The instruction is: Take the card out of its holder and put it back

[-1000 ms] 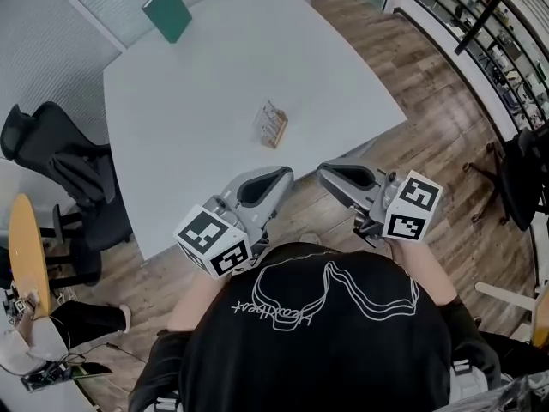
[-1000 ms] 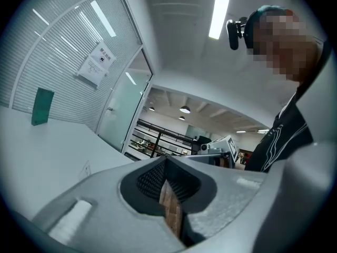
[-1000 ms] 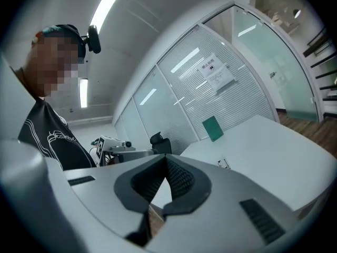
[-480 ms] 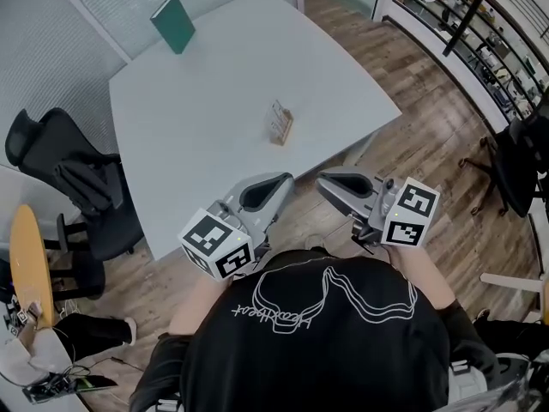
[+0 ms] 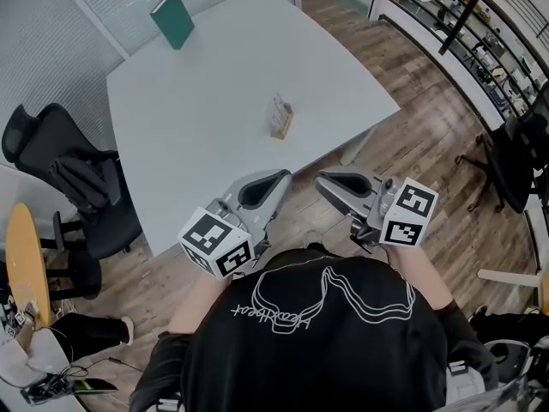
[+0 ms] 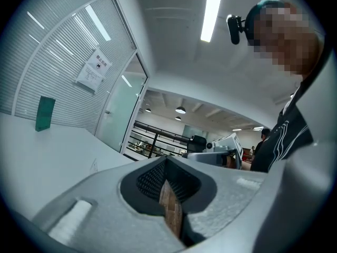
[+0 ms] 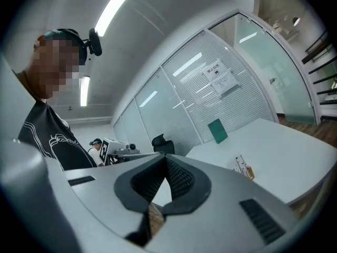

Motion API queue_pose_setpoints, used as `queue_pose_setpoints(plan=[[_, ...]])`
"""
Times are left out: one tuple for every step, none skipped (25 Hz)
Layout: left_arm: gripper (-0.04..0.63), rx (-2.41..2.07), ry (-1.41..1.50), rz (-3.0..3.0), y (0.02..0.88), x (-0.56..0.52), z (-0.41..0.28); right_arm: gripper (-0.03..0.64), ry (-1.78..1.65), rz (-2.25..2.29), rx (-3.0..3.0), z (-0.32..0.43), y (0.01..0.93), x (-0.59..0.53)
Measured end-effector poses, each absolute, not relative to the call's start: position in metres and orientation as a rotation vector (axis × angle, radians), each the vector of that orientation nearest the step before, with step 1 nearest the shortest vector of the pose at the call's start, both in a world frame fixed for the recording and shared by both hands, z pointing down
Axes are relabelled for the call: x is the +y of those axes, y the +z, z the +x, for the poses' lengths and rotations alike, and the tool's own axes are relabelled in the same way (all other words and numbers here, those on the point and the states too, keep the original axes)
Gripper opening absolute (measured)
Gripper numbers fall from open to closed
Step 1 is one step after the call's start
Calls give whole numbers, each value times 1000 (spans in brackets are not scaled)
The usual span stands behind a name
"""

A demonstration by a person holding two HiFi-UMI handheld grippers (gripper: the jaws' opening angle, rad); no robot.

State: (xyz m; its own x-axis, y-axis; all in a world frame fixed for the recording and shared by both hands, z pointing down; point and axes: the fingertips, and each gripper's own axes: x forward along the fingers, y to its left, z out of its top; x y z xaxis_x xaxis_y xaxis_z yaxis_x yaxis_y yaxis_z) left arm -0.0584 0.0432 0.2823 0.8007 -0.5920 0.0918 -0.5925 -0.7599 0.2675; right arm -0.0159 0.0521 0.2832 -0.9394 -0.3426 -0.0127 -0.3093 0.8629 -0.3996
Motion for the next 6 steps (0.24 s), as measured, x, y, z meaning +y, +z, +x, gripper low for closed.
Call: queue_pose_setpoints(plan=[[14, -910, -3, 2702, 282, 42, -59, 9, -612, -519, 2951, -16, 283, 51], [14, -909, -9, 2698, 282, 41, -59, 8, -613, -520, 2951, -16, 283, 50], [14, -909, -14, 2695, 282, 40, -60, 9, -613, -522, 2951, -17, 283, 49], [14, -909, -17, 2693, 282, 39, -61, 9, -613, -524, 2950, -18, 284, 49], [14, -909, -19, 2692, 282, 39, -62, 9, -614, -526, 2950, -19, 284, 48], [14, -910, -20, 2692, 282, 38, -63, 9, -614, -528, 2950, -19, 284, 47]])
